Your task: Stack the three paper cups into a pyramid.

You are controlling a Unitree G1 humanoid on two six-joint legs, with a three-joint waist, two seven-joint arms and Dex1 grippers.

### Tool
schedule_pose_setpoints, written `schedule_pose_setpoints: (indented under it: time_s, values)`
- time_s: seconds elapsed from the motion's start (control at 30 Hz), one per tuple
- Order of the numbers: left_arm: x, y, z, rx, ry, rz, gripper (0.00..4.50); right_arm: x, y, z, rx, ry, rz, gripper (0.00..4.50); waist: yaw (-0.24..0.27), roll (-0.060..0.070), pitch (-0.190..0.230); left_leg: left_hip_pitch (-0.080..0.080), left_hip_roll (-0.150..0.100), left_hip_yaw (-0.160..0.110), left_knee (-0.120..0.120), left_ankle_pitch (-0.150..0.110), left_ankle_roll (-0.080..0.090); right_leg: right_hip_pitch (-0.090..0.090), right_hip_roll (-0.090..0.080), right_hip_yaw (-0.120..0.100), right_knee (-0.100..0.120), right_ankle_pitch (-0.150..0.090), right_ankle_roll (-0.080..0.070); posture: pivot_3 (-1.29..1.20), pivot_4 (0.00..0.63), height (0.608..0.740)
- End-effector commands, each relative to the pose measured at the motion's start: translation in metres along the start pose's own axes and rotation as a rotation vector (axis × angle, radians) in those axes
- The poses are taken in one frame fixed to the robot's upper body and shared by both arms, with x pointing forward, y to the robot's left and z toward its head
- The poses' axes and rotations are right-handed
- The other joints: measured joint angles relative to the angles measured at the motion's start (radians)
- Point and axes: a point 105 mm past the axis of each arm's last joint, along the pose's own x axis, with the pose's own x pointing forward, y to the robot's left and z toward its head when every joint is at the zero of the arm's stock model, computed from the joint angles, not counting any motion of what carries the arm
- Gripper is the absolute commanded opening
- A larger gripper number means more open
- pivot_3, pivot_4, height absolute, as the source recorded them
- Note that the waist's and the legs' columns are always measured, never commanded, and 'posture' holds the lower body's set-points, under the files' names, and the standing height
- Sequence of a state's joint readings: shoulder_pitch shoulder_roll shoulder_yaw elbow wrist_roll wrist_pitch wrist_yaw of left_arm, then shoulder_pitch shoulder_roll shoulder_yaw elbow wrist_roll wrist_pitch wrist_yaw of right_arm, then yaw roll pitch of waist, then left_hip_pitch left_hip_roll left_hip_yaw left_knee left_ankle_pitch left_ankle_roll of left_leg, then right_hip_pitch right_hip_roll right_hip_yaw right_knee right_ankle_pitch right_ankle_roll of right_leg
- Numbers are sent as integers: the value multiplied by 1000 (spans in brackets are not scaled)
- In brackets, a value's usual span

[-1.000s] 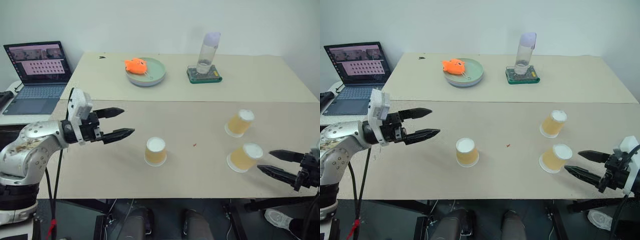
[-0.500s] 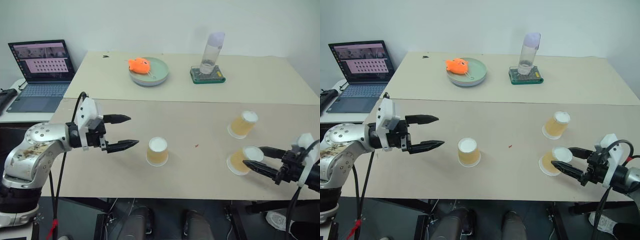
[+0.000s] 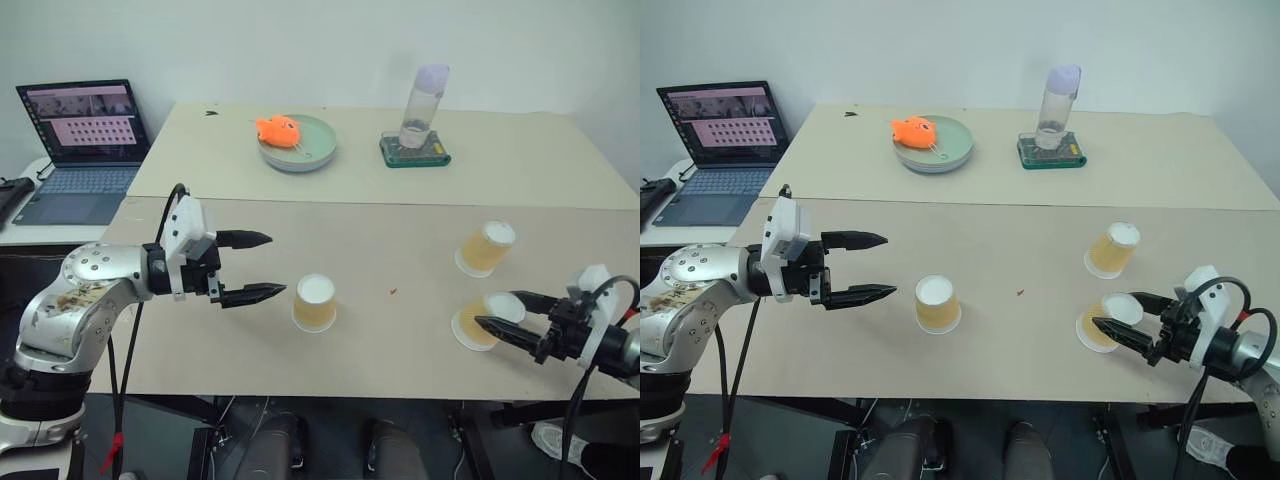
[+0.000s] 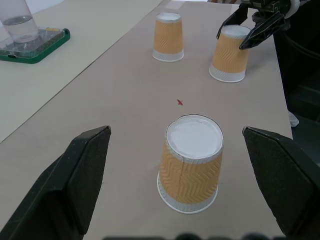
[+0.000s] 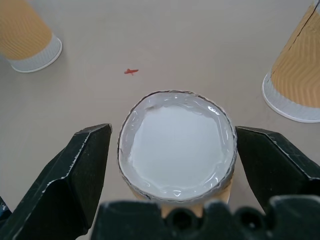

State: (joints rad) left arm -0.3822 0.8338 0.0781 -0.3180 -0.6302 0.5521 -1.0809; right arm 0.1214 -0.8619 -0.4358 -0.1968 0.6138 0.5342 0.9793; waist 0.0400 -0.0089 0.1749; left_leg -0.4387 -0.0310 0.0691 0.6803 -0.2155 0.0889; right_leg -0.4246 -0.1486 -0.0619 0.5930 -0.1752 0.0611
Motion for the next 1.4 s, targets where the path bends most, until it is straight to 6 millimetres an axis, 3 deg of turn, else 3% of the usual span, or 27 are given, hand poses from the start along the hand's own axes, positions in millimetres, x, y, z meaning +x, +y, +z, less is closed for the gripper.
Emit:
schedule_pose_setpoints:
  time_s: [0.03, 0.1, 0.2, 0.27, 0.33, 0.5, 0.6, 0.73, 0.8, 0.87, 0.93, 1.07, 1.4]
  values:
    - [0, -2, 9, 37, -10, -9, 4500, 3, 4, 8, -21, -24, 17, 4473, 0, 0, 0, 0, 0, 0, 0, 0, 0, 0, 0, 0, 0, 0, 0, 0, 150, 740]
    - [-1, -2, 10, 39, -10, -7, 4500, 4, 3, 7, -23, -19, 16, 4473, -1, 0, 0, 0, 0, 0, 0, 0, 0, 0, 0, 0, 0, 0, 0, 0, 150, 740]
    - [-2, -1, 11, 38, -15, 1, 4500, 5, 2, 7, -30, -16, 9, 3845, -1, 0, 0, 0, 0, 0, 0, 0, 0, 0, 0, 0, 0, 0, 0, 0, 150, 740]
    - [-2, -1, 11, 38, -14, 2, 4500, 5, 2, 8, -33, -17, 8, 3095, -1, 0, 0, 0, 0, 0, 0, 0, 0, 0, 0, 0, 0, 0, 0, 0, 150, 740]
    - [-1, -4, 9, 35, -8, -8, 4500, 7, 2, 10, -38, -31, 6, 2637, -1, 0, 0, 0, 0, 0, 0, 0, 0, 0, 0, 0, 0, 0, 1, 0, 150, 740]
    - [0, -4, 8, 34, -4, -8, 4500, 10, 5, 22, -62, -63, 22, 2633, 0, 0, 0, 0, 0, 0, 0, 0, 0, 0, 0, 0, 0, 1, 1, 0, 150, 740]
    - [0, -3, 8, 34, -1, -6, 4500, 21, 14, 53, -127, -133, 76, 2633, -6, 0, 0, 0, 0, 0, 0, 0, 0, 0, 0, 0, 0, 1, 1, 0, 150, 740]
    - [1, -3, 7, 36, 3, -8, 4500, 59, 39, 85, -231, -154, 222, 2633, -25, 0, 0, 0, 2, 1, 1, 1, -1, 0, 1, 0, 1, 1, 0, 0, 150, 740]
    - [2, -3, 7, 36, 3, -10, 4500, 74, 45, 92, -254, -145, 257, 2633, -28, 0, 0, 0, 2, 1, 0, 1, -1, -1, 1, -1, 1, 1, 1, 0, 150, 740]
    - [3, -4, 7, 35, 1, -12, 4500, 102, 49, 98, -241, -119, 286, 2633, -29, -1, 0, 0, 2, 1, 0, 1, -1, -1, 1, -1, 1, 6, -4, 0, 150, 740]
    - [4, -4, 6, 33, -1, -11, 4500, 122, 49, 98, -231, -87, 293, 2633, -31, -1, 1, -1, 1, 1, 0, 1, -1, -2, 2, -1, 1, 7, -4, 0, 150, 740]
    - [4, -8, 7, 18, -11, -12, 4500, 162, 30, 87, -166, -11, 246, 2633, -25, -2, 1, -2, 0, 0, 0, 2, -1, -2, 2, -3, 1, 7, -4, 0, 150, 740]
    - [1, -10, 5, 12, -5, 22, 4500, 189, 21, 80, -86, 57, 263, 2633, -40, -2, 1, -1, -2, -1, 0, 7, 1, -2, 3, -3, 2, 7, -4, 0, 150, 740]
